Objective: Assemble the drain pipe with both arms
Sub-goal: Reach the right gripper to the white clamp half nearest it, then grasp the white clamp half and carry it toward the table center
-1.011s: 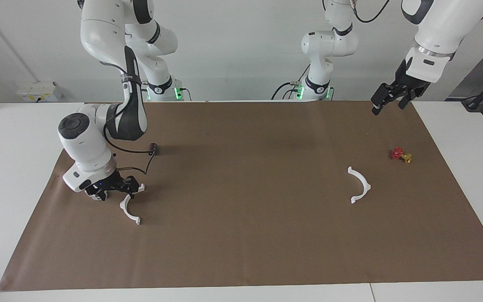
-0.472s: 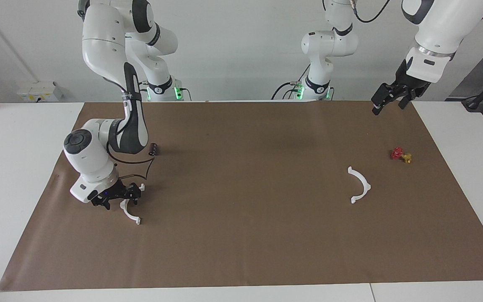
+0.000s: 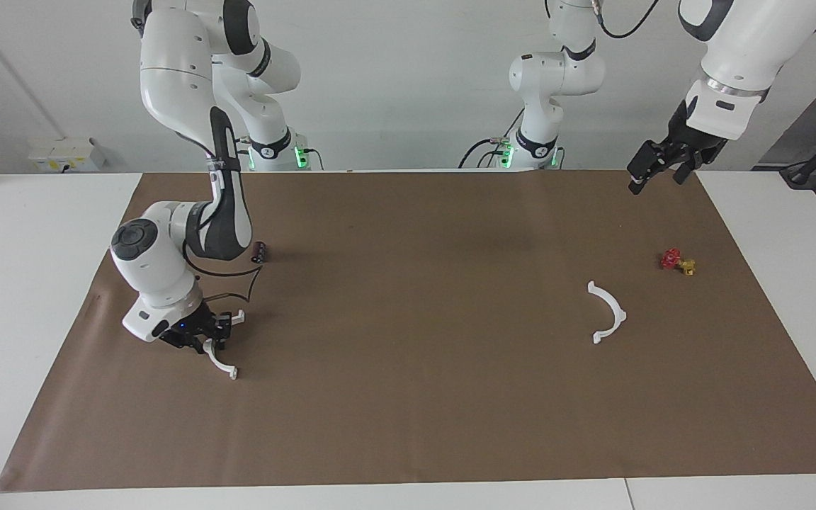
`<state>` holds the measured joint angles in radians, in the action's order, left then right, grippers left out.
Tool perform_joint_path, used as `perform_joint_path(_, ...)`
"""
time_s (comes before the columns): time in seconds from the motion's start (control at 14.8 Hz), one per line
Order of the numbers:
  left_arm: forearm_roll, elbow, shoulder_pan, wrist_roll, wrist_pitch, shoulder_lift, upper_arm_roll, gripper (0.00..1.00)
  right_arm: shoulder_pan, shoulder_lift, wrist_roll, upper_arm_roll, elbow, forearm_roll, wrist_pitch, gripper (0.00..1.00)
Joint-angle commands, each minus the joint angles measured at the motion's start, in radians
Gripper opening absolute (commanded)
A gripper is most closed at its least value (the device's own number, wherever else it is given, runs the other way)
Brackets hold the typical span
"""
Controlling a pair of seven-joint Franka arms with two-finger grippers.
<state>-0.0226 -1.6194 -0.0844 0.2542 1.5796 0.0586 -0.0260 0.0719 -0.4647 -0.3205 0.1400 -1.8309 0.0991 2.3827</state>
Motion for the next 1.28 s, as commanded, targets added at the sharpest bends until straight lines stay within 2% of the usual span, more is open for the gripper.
perform_joint_path(0.0,-0.014,-0.024,0.011,-0.001,0.007,0.021,0.005,1.0,-0.003,0.005,-0.034,-0.007,0.002,0.031,0.009,0.0)
perform_joint_path(0.13,-0.014,-0.024,0.011,-0.001,0.007,0.02,0.005,1.0,0.022,0.017,-0.002,-0.007,0.047,0.019,-0.061,0.0)
perform_joint_path(0.27,-0.014,-0.022,0.011,-0.004,0.011,0.02,0.005,1.0,0.083,0.021,0.131,-0.003,0.114,0.01,-0.182,0.0)
perform_joint_path(0.4,-0.014,-0.022,0.009,-0.004,0.008,0.02,0.005,1.0,0.167,0.021,0.266,-0.002,0.137,-0.005,-0.237,0.0)
perform_joint_path(0.74,-0.013,-0.024,0.011,-0.001,0.007,0.02,0.005,1.0,0.38,0.023,0.639,-0.01,0.134,-0.021,-0.206,0.0)
perform_joint_path(0.88,-0.013,-0.024,0.011,-0.001,0.007,0.02,0.005,1.0,0.466,0.011,0.695,-0.007,0.134,-0.041,-0.188,0.0)
perform_joint_path(1.08,-0.014,-0.022,0.009,-0.001,0.008,0.02,0.005,1.0,0.512,-0.021,0.868,-0.01,0.142,-0.082,-0.124,0.0)
perform_joint_path(1.21,-0.014,-0.024,0.011,-0.001,0.007,0.02,0.005,1.0,0.543,-0.043,0.891,-0.011,0.144,-0.079,-0.103,0.0)
